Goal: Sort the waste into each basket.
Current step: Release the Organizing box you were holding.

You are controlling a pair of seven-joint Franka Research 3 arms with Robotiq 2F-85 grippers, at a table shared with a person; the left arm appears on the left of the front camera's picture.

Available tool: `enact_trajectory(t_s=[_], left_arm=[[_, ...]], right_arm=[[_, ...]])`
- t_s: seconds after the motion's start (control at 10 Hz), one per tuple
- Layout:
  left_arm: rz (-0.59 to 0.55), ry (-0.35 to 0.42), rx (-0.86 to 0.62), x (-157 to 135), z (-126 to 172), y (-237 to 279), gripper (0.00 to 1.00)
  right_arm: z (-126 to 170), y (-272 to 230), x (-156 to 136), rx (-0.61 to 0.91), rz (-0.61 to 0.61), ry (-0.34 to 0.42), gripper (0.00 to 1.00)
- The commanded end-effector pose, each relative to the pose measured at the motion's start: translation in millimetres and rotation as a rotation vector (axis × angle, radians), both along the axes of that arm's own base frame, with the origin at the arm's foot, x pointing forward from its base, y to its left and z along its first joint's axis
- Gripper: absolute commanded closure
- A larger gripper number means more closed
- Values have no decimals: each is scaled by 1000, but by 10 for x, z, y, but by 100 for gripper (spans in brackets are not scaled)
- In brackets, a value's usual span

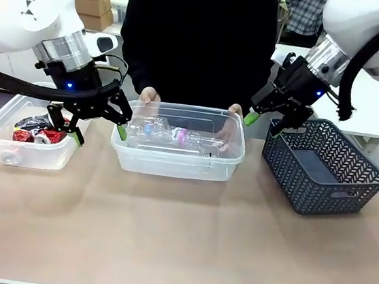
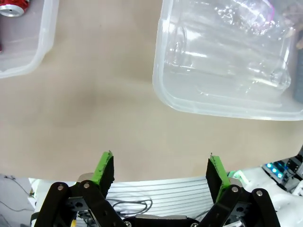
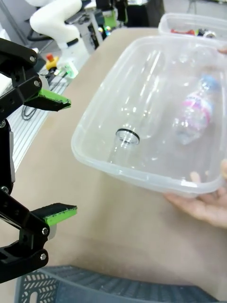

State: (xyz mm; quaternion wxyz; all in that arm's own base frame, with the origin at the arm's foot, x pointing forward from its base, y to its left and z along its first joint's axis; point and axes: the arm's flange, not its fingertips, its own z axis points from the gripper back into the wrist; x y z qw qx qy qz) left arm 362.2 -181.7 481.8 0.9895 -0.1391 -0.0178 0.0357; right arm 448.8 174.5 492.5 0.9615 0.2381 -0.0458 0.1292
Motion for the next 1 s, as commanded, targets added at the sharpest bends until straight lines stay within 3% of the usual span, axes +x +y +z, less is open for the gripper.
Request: enact_trajectory(t_s=[0.0,0.1,0.2,0.3,0.4,0.6,0.7,0.8,0.9], left_arm=[[-3,4,1,-2,-10,-6,0],[-42,-16,-157,-83,183,208,0],[-74,-2,-342,-203,364,472,0],[-156,25,-560,-321,500,760,0],[-198,40,-800,-359,596,1128,0],[-164,89,-1132,-305,534,1723,0],[-135,21,-1305,-334,401,1982,0],[-72,-45,-1382,-354,278,2099,0],[-18,-38,-1361,-334,191,2074,0]], right_arm=[[-9,-17,-34,32,24,-5,0],[0,0,0,0,0,0,0],[150,-488,-267,320,82,80,0],[286,-912,-503,599,148,209,0],[425,-1305,-659,850,-119,320,0],[413,-1954,-849,1254,-294,323,0],[331,-2179,-884,1376,-397,317,0],[270,-2274,-868,1408,-495,307,0],[254,-2166,-799,1252,-628,286,0]])
